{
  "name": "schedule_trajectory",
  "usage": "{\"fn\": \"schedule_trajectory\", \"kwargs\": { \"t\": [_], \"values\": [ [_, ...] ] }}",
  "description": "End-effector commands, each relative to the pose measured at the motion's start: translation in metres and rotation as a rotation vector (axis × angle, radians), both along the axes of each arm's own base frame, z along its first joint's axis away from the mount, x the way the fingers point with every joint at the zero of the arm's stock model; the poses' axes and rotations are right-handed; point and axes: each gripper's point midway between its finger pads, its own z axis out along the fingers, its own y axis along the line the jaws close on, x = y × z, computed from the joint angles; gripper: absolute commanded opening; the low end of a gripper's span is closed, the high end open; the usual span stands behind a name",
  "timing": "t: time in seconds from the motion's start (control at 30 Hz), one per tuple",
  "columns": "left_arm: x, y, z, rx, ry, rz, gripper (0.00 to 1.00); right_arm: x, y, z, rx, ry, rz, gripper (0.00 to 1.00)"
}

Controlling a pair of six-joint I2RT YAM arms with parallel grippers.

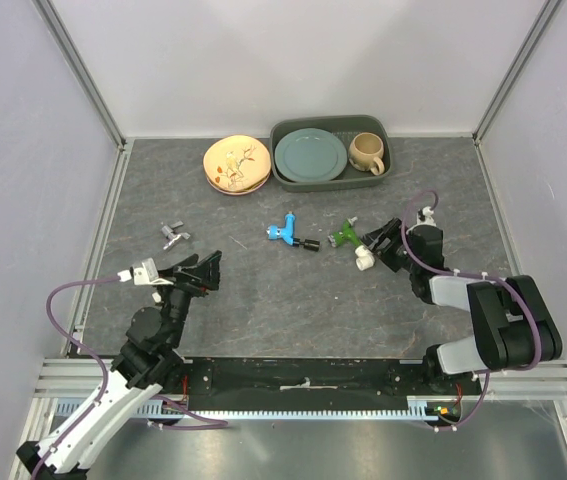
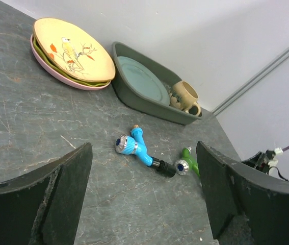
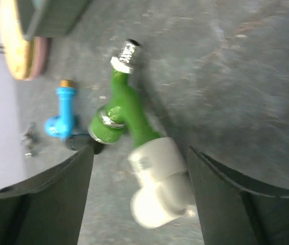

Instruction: Install the water faucets

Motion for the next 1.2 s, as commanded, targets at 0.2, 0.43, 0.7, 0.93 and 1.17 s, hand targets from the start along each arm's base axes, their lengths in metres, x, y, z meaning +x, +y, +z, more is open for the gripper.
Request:
{"fn": "schedule_trajectory", "kwargs": {
  "t": [0.2, 0.43, 0.7, 0.93, 1.17],
  "values": [
    [-0.006, 0.027, 0.021, -0.132, -0.002, 0.102, 0.88, -0.015, -0.073, 0.034, -0.392, -0.040, -0.194, 0.98],
    [-0.007, 0.028, 0.016, -0.135, 0.023, 0.112, 0.88, -0.036, -0.122, 0.122, -0.604, -0.169, -0.359, 0.98],
    [-0.006, 0.032, 0.014, -0.131, 0.032, 0.129, 0.88, -0.084, -0.159, 0.263, -0.659, -0.430, -0.558, 0.98],
    [-0.007, 0.034, 0.013, -0.134, 0.041, 0.143, 0.88, -0.133, -0.199, 0.295, -0.810, -0.496, -0.744, 0.98],
    [-0.006, 0.036, 0.011, -0.133, 0.046, 0.156, 0.88, -0.142, -0.209, 0.266, -0.873, -0.513, -0.803, 0.98]
  ]
}}
